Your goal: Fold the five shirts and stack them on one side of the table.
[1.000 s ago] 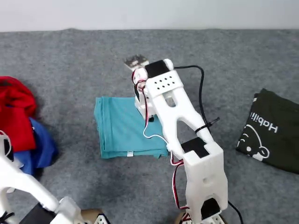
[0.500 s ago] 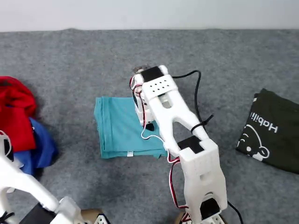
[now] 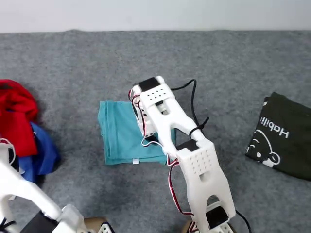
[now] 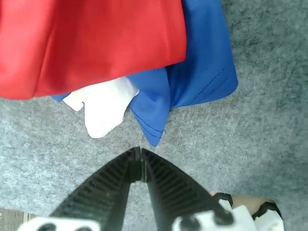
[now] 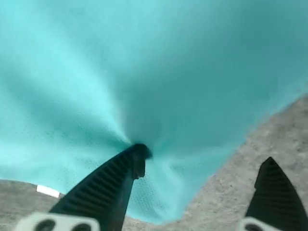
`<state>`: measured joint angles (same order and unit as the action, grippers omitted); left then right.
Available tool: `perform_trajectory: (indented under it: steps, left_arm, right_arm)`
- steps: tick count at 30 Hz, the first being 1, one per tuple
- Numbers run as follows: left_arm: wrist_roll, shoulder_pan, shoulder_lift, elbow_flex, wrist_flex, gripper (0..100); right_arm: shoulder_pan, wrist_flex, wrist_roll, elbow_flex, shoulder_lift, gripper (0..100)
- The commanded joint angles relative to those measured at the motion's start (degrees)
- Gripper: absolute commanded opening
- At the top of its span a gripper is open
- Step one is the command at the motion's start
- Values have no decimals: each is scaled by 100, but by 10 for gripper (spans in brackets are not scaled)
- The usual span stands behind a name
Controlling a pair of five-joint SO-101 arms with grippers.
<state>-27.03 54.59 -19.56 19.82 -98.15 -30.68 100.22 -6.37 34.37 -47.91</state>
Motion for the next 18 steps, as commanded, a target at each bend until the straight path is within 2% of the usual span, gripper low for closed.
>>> perform_trajectory:
  steps: [1, 3, 5, 10, 12, 18]
  left_arm:
    - [70, -9, -185, -22, 97, 6]
    - [70, -9, -185, -22, 97, 6]
    - [70, -9, -185, -22, 97, 6]
    - [70, -9, -185, -22, 97, 6]
    - [70, -9, -185, -22, 97, 6]
    - [70, -35, -185, -22, 105, 6]
  right_arm:
    - [-75, -57, -62, 273, -154, 364]
    - [-92, -66, 9, 273, -277, 349]
    - [-101, -66, 264, 273, -347, 294]
    - [-57, -22, 879, 273, -391, 63]
    - [-57, 13, 1231, 273, -391, 7]
    - [4, 251, 1371, 273, -277, 10]
